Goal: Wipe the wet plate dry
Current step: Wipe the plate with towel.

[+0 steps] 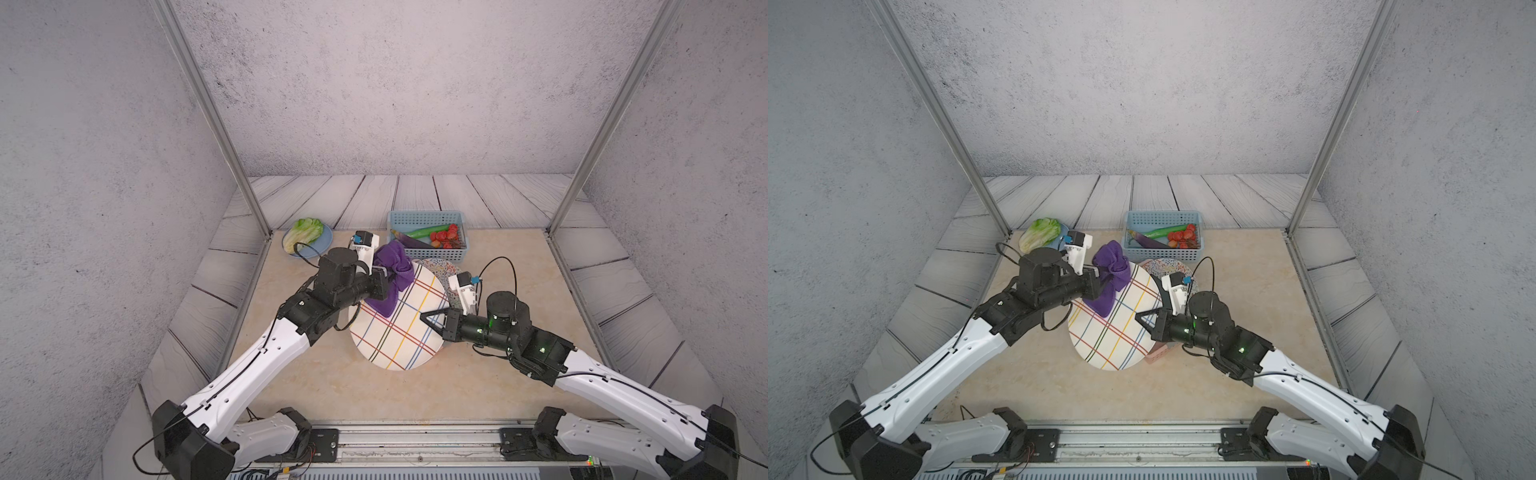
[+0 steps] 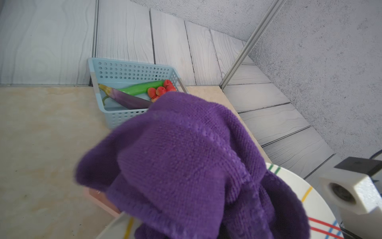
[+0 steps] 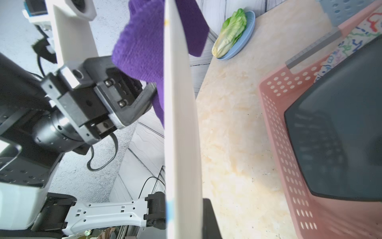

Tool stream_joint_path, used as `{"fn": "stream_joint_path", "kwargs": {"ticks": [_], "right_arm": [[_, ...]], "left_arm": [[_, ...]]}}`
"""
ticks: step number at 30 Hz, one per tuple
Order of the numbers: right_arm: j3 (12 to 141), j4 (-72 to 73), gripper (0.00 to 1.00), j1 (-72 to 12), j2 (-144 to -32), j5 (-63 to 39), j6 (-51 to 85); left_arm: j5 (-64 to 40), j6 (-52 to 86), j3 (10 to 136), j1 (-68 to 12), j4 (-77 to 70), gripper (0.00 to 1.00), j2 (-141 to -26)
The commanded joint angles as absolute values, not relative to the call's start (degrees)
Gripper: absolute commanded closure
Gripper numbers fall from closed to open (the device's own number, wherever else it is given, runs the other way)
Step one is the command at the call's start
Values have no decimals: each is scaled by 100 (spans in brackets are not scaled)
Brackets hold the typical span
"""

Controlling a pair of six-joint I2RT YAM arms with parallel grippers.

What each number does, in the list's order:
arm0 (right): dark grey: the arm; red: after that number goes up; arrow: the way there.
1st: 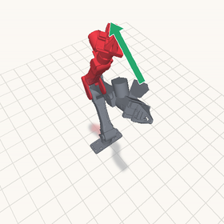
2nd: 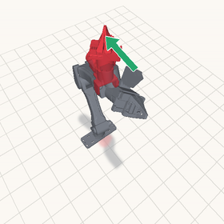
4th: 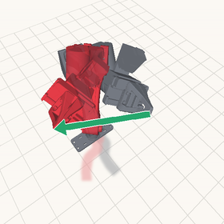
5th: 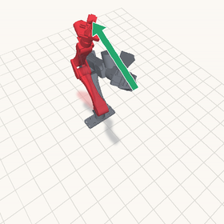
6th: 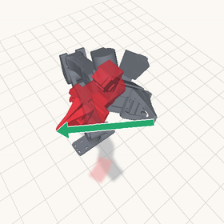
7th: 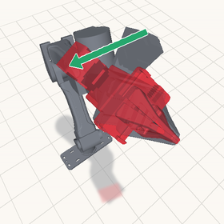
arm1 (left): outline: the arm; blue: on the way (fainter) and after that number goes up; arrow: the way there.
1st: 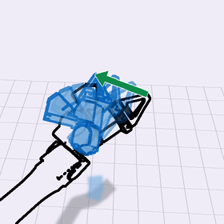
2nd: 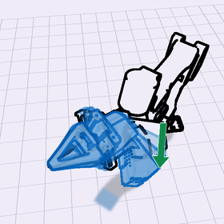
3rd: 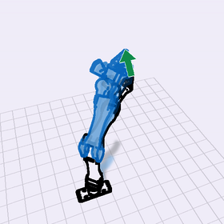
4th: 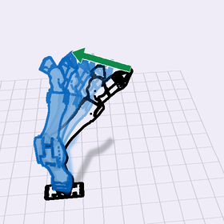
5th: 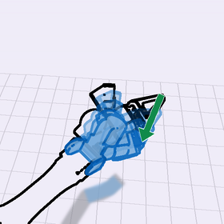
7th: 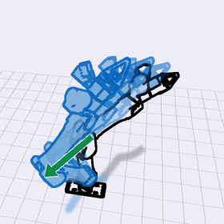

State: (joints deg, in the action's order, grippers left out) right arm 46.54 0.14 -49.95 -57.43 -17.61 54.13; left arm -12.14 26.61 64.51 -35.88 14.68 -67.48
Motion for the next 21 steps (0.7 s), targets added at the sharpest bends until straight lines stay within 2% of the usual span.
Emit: {"fn": "stream_joint_path", "kwargs": {"ticks": [1, 3, 6, 9, 14, 16, 18, 21], "right_arm": [[5071, 1971, 100, -5224, -5686, -3164, 5169], [5002, 2039, 100, -5198, -5521, -2551, 5164], [5148, 1330, 100, -4850, -5037, -1826, 5008], [5202, 1062, 100, -4309, -4682, -1784, 5266], [4961, 1617, 100, -3837, -4447, -1832, 5966], [4994, 1660, 100, -3782, -4384, -1771, 6014], [5025, 1538, 100, -3729, -4206, -1562, 6033], [5021, 1285, 100, -3661, -3803, -1241, 5974]], "left_arm": [[-1552, 2398, 6404, -4097, 2177, 100, -7402], [-1325, 2472, 6234, -4356, 2219, 100, -7490], [-1197, 3184, 5545, -3983, 1750, 100, -6936], [-1522, 3654, 4969, -3336, 1275, 100, -6111], [-2782, 3640, 4937, -3244, 1303, 100, -5998], [-2873, 3931, 4849, -3142, 1216, 100, -5873], [-3149, 4620, 4561, -2768, 511, 100, -5537], [-4018, 6468, 4158, -1891, -1444, 100, -5217]]}}
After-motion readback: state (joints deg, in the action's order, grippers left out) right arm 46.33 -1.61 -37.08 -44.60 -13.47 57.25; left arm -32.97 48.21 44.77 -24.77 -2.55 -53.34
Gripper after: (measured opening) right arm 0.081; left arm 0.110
